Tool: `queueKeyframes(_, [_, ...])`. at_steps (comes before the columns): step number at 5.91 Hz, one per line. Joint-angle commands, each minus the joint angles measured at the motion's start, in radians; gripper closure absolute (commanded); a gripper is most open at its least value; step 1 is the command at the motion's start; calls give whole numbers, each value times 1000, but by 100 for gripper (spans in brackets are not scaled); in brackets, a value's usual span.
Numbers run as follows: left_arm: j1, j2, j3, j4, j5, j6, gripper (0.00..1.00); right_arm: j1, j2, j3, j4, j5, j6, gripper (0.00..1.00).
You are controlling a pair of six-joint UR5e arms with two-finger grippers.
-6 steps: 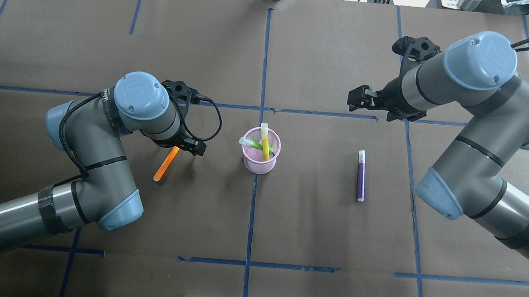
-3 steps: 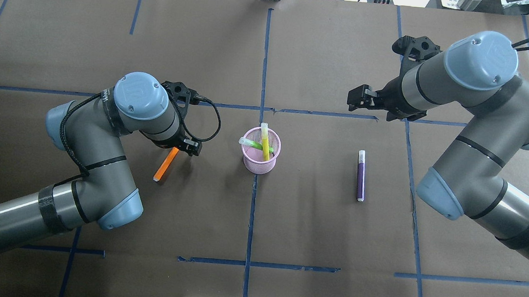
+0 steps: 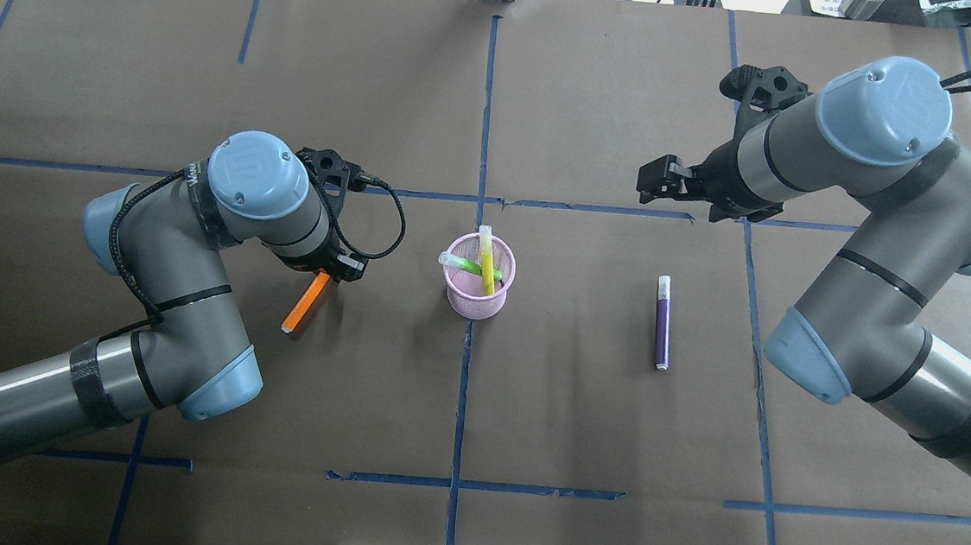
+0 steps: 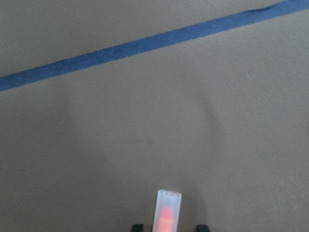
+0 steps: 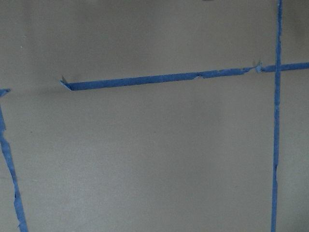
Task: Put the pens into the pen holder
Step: 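Withdraw the right gripper from the cup while the left gripper lowers onto the orange highlighter, then lift the orange highlighter with the left gripper and carry it over the cup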
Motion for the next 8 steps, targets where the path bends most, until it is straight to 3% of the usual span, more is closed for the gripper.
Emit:
queueKeyframes(1, [-2,-1,-12,-3,-9,-3,100,0,0,4,-1,0,-1,0])
queueKeyframes(3, [-21,9,-89,-10,-34,-40,100,2,-2,4,-1,12,-1,0])
queueKeyframes(4, [-25,16,-152,-97,83,-44,100,5,-3,4,-1,29,-1,0])
queueKeyframes(6, [-47,16,-313,-135,229,-9,100,12,-5,4,-1,40,1,0])
queueKeyframes(7, [-55,21,-365,-267,248,82,100,12,-5,2,-4,46,-1,0])
queueKeyframes(8, [-42,68,-351,-508,329,116,100,17,-6,-1,-28,75,-1,0])
